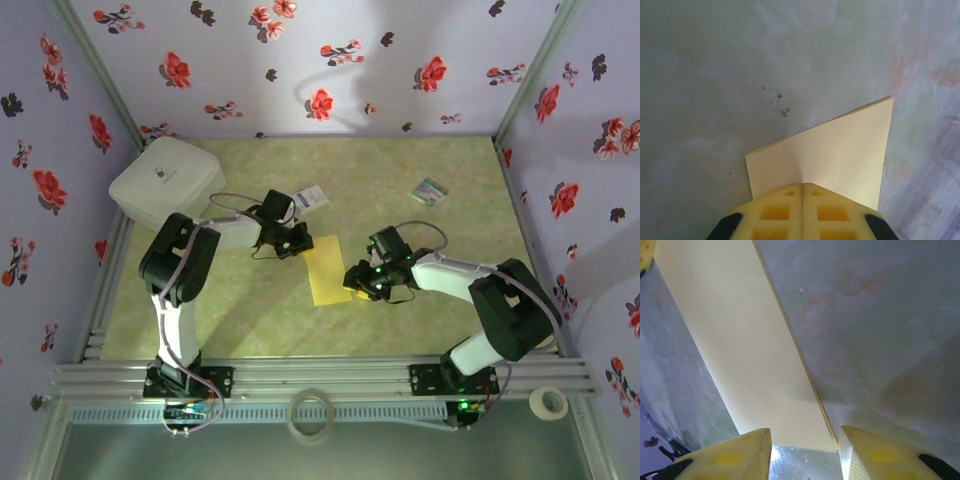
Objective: Fold a paper plane with a square sheet of paper (pick it up from the middle)
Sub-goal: Fold the triangle a second time at the center of the table.
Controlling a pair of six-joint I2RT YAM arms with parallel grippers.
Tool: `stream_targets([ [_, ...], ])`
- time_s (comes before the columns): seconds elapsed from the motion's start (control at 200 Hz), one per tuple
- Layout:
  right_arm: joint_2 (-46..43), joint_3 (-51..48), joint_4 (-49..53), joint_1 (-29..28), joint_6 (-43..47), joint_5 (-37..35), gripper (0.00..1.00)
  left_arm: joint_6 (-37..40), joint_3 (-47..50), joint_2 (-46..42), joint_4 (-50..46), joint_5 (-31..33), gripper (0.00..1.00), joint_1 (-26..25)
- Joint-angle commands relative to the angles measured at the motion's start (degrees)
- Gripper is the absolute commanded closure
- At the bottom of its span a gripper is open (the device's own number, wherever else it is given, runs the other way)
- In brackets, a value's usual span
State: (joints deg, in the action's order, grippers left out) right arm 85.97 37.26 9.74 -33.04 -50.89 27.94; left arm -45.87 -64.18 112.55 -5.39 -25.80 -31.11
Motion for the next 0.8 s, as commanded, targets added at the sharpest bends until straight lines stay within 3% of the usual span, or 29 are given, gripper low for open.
stream_targets([
  [0.0,-1.81,-1.14,0.31,-0.45,-1.48,0.72,0.58,1.09,2.66,1.20,-0.26,0.84,0.96,0.42],
  [0.46,0.20,-1.53,-3.42,-0.89,-3.86,4.76,0.56,0.45,5.05,1.00,1.21,0.97,0.97,0.44],
  [0.795,-0.02,-2.15,-2.17,-0.98,-3.61,1.58,0.56,0.10,5.03,0.93,1.61,0.67,0.97,0.43],
])
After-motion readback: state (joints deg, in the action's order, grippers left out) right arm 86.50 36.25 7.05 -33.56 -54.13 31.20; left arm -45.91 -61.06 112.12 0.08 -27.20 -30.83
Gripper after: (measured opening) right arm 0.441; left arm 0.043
